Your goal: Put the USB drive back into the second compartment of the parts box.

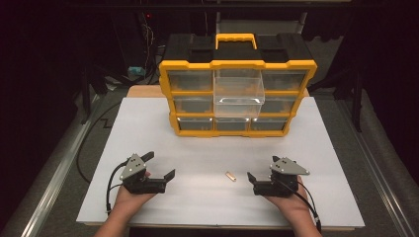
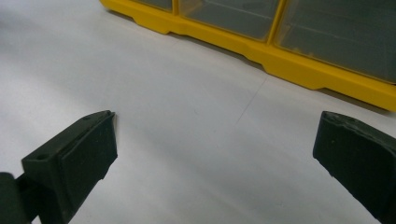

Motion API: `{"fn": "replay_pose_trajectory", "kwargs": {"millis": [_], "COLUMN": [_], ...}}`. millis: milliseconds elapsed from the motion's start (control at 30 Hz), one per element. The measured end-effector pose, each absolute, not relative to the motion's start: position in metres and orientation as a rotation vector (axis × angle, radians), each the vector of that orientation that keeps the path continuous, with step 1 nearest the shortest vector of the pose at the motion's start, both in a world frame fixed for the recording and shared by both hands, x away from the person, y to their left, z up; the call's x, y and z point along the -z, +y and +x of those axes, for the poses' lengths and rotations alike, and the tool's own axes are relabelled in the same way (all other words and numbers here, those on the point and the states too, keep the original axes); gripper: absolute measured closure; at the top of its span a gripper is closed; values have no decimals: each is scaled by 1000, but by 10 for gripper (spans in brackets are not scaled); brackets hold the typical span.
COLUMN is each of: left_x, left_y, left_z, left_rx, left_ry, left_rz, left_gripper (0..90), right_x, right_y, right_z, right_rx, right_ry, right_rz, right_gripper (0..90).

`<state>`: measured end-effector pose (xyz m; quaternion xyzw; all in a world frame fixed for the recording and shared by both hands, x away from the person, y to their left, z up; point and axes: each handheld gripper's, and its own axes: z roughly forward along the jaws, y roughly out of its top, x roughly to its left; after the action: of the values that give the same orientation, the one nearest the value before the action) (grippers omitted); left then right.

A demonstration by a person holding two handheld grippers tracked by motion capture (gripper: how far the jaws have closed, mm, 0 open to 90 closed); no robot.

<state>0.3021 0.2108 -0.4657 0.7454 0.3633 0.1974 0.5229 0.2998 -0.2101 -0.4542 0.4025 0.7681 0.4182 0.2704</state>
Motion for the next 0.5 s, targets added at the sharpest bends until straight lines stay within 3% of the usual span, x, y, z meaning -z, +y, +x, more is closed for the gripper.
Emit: {"fn": "replay_pose_trajectory", "kwargs": {"millis": [500], "left_x": [466], "left_y": [207], "left_z": [302], "left_rx": [-524], "left_ry": [874], "left_rz": [1828], "left_gripper": [2], "right_x": [460], "right_y": [-198], "right_z": [299], "right_rx": [-1054], "right_ry": [2240], "right_rz": [1075], "right_gripper": [6]}}
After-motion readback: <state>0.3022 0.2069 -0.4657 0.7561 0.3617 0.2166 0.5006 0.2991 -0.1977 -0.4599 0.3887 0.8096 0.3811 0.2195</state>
